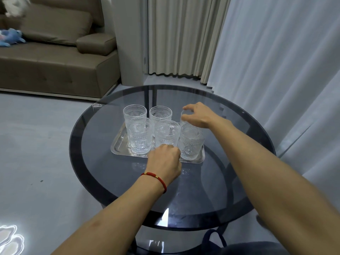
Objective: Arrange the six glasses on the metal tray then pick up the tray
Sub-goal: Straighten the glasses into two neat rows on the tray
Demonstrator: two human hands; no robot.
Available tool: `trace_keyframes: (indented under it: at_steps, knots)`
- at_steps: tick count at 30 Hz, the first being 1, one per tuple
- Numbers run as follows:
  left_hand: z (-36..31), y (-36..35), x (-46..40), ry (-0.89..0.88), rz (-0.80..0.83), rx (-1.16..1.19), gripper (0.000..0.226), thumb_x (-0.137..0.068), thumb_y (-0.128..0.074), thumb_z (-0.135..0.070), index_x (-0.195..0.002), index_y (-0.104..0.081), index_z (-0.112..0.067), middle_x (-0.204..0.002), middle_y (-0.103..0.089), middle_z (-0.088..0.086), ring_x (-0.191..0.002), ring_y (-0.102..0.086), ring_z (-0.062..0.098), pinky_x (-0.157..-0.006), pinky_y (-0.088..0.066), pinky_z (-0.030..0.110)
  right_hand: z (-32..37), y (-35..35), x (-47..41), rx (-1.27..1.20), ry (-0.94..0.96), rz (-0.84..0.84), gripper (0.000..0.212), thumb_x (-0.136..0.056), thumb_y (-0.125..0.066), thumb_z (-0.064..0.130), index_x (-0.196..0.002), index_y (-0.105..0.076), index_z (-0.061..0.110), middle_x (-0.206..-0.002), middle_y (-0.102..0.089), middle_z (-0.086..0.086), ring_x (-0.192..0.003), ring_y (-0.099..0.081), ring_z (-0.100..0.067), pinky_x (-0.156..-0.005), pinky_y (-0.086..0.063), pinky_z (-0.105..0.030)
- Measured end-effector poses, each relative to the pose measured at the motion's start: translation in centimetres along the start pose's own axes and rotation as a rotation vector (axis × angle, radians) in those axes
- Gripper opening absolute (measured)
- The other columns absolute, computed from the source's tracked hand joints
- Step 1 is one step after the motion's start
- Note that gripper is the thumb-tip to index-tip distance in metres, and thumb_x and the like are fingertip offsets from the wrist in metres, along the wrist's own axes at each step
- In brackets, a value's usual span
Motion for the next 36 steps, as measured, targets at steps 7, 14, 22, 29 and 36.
trace_keyframes:
  at_steps: [7, 14, 22, 29, 36]
  knots:
    - [-0.1, 0.3, 0.2, 0.000, -0.001, 0.007, 0.021, -0.085, -0.052, -0.020, -0.089, -0.072, -0.016, -0.095, -0.069, 0.004, -0.090, -0.063, 0.028, -0.066, -0.046, 0.037, 0.3, -0.2, 0.8, 0.048, 0.010, 0.001, 0.065, -0.084, -0.050, 0.053, -0.144, -0.050, 0.028, -0.153, -0.040, -0.014, -0.131, -0.051, -0.037, -0.105, -0.044, -0.049]
    - [0.1, 0.5, 0.3, 0.000, 0.018, 0.041, 0.022, -0.085, -0.051, -0.022, -0.087, -0.072, -0.015, -0.094, -0.070, 0.006, -0.090, -0.064, 0.031, -0.064, -0.043, 0.036, 0.1, -0.8, 1.4, 0.061, 0.024, -0.005, 0.062, -0.095, -0.046, 0.049, -0.153, -0.037, 0.030, -0.158, -0.030, -0.015, -0.142, -0.038, -0.038, -0.115, -0.035, -0.051]
    - [1.4, 5.6, 0.0, 0.074, -0.345, 0.211, 0.014, -0.082, -0.056, -0.020, -0.075, -0.060, -0.008, -0.080, -0.059, 0.007, -0.082, -0.052, 0.029, -0.061, -0.045, 0.040, -1.8, 0.7, 5.9, -0.329, 0.035, -0.306, 0.052, -0.103, -0.039, 0.042, -0.150, -0.044, 0.021, -0.155, -0.042, -0.007, -0.140, -0.042, -0.021, -0.110, -0.029, -0.030]
    - [2.1, 4.0, -0.7, 0.023, -0.351, -0.046, 0.007, -0.087, -0.060, -0.022, -0.091, -0.065, -0.017, -0.102, -0.064, 0.003, -0.108, -0.049, 0.028, -0.084, -0.034, 0.039, -3.7, -1.2, 9.6, -0.412, 0.009, -0.400, 0.044, -0.101, -0.043, 0.040, -0.139, -0.052, 0.020, -0.142, -0.050, -0.005, -0.129, -0.050, -0.019, -0.113, -0.039, -0.044]
    - [2.0, 4.1, -1.1, 0.056, -0.274, -0.059, 0.005, -0.084, -0.063, -0.017, -0.088, -0.064, -0.020, -0.101, -0.068, 0.002, -0.108, -0.050, 0.031, -0.091, -0.024, 0.044, -3.9, -2.5, 9.9, -0.373, 0.028, -0.351, 0.043, -0.103, -0.042, 0.040, -0.140, -0.050, 0.021, -0.145, -0.048, -0.005, -0.130, -0.049, -0.018, -0.113, -0.040, -0.042]
Point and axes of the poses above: each hand's wrist, its own x-axis away from the middle knuckle, its own y-axis out of the back of the hand, z = x × y, the point moved 7 cm from there along -x, towards the middle knuckle
